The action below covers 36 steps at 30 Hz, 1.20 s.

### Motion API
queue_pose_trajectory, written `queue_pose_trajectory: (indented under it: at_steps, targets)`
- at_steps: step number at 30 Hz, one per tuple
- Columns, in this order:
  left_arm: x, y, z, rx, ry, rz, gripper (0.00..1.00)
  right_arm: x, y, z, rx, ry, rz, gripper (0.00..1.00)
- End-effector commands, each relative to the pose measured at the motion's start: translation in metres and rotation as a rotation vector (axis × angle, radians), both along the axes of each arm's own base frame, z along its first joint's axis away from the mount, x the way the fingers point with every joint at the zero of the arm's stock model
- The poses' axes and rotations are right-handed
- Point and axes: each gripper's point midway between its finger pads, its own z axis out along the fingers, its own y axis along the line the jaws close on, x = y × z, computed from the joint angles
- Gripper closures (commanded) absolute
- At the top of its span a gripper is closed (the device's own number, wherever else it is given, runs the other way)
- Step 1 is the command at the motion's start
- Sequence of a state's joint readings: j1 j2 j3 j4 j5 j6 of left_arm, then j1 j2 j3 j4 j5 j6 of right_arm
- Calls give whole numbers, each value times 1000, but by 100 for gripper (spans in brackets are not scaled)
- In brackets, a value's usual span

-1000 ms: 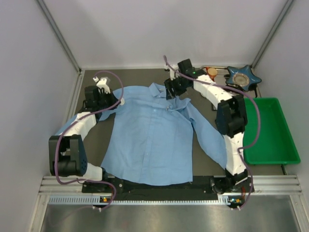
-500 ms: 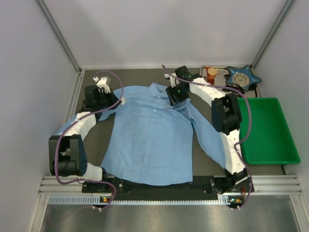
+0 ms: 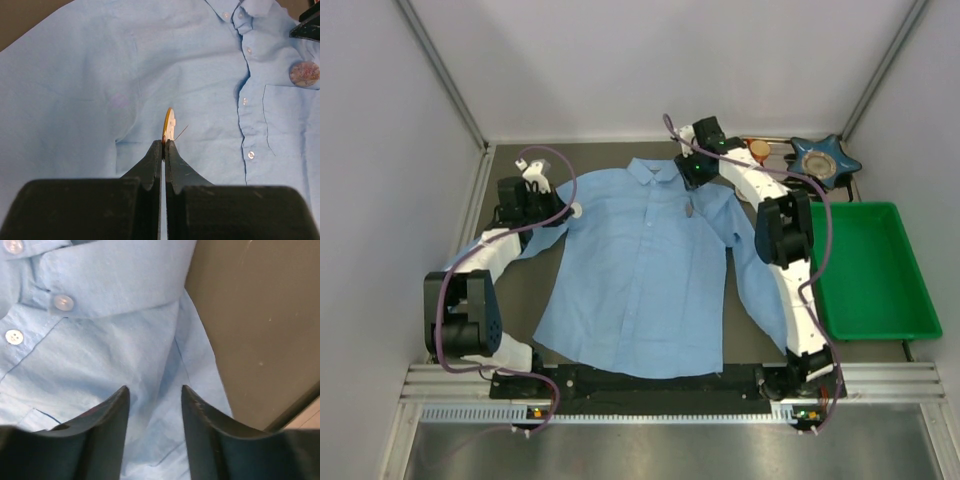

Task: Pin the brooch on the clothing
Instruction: Adjust the clothes at the center of the board.

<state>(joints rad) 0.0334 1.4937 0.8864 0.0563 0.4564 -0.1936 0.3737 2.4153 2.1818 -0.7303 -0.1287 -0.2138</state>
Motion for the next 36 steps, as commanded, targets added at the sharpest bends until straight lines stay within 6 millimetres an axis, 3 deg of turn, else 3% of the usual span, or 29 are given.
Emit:
queue_pose_trajectory:
  at_steps: [1, 2, 4, 7, 8, 10, 11, 14, 15, 18, 20, 25, 28, 29, 35, 36]
  targets:
    - [17, -1, 18, -18, -83, 0, 100, -9, 50, 65, 48, -155, 173, 42]
    - [19, -1, 18, -14, -87, 6, 100, -17, 57, 85, 64, -183, 202, 38]
    - [22, 2, 17, -8, -90, 18, 100, -34, 73, 88, 76, -186, 266, 26]
    - [27, 9, 16, -6, -83, 69, 100, -69, 109, 99, 110, -189, 383, 25]
    - [28, 12, 17, -7, -83, 83, 100, -91, 131, 98, 157, -156, 454, 26]
    - [29, 15, 18, -17, -75, 110, 100, -120, 151, 103, 210, -119, 538, 30]
    - [30, 18, 20, -20, -75, 120, 100, -149, 168, 94, 232, -71, 618, 31]
    - [29, 22, 21, -30, -69, 134, 100, -190, 187, 74, 224, -10, 741, 31]
    - [29, 22, 21, -35, -67, 137, 100, -214, 198, 62, 220, 23, 803, 32]
    - [27, 28, 18, -68, -43, 170, 100, -248, 209, 33, 191, 88, 894, 33]
    - [26, 34, 17, -86, -29, 186, 100, -262, 209, 12, 164, 127, 930, 36]
    - [24, 41, 17, -86, -30, 196, 100, -287, 203, -19, 104, 169, 1034, 43]
    - [21, 43, 16, -86, -29, 202, 100, -302, 177, -42, 30, 217, 1107, 49]
    - [20, 45, 16, -88, -29, 204, 100, -311, 161, -56, -9, 257, 1128, 50]
    - [12, 38, 17, -89, -40, 158, 100, -362, 76, -77, -130, 349, 1337, 52]
    - [12, 38, 17, -89, -43, 153, 100, -366, 70, -77, -135, 338, 1387, 52]
